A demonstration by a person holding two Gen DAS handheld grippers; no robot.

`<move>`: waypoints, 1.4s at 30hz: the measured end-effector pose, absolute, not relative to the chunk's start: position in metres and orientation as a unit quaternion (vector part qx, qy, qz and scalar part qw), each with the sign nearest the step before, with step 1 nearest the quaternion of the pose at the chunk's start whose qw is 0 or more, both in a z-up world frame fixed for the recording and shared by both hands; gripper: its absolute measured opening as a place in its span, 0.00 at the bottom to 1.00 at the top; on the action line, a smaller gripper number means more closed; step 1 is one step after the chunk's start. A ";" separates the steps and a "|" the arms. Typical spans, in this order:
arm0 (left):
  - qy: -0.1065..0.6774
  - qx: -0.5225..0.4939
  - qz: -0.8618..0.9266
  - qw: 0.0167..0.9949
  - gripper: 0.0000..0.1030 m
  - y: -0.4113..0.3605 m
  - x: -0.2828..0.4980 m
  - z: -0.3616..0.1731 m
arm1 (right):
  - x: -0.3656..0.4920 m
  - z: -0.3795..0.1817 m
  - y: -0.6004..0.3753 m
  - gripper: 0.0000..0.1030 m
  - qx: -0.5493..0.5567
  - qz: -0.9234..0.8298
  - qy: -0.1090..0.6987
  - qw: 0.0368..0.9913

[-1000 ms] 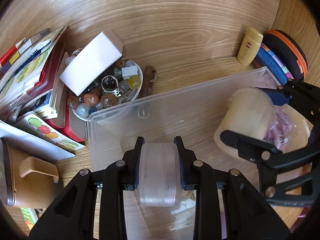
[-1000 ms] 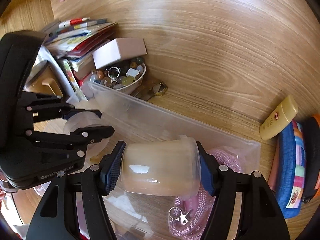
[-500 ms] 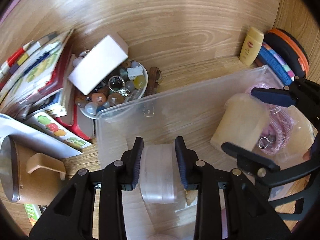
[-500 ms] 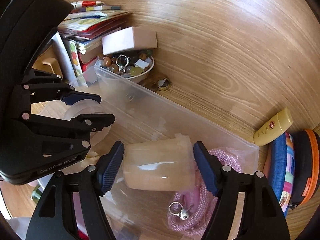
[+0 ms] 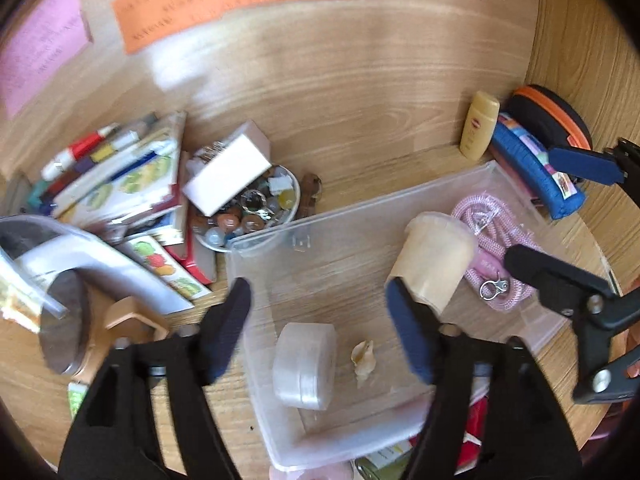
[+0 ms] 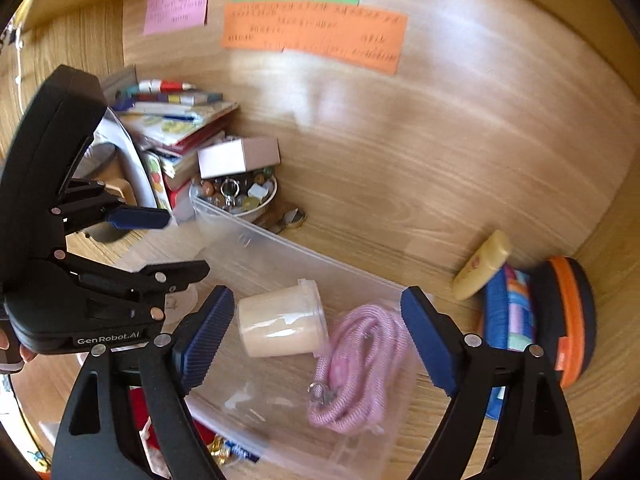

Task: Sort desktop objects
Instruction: 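Lower both held items into the clear box and open both grippers, then grasp the pink round compact with the left gripper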

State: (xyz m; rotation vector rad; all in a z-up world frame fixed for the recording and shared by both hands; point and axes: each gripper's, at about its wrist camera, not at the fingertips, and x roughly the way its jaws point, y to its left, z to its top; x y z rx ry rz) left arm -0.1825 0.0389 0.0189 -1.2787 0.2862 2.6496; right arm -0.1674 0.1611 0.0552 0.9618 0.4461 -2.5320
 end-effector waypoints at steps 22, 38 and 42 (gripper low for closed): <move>0.068 -0.357 0.927 0.093 0.90 -0.008 -0.062 0.040 | -0.078 0.050 0.213 0.86 0.306 -0.925 0.075 0.212; 0.048 -0.382 0.921 0.056 0.94 -0.049 -0.035 -0.015 | -0.067 -0.013 0.227 0.85 0.360 -0.917 0.039 0.169; 0.047 -0.391 0.917 0.065 0.94 -0.052 -0.033 -0.028 | -0.069 -0.025 0.221 0.85 0.375 -0.911 0.040 0.167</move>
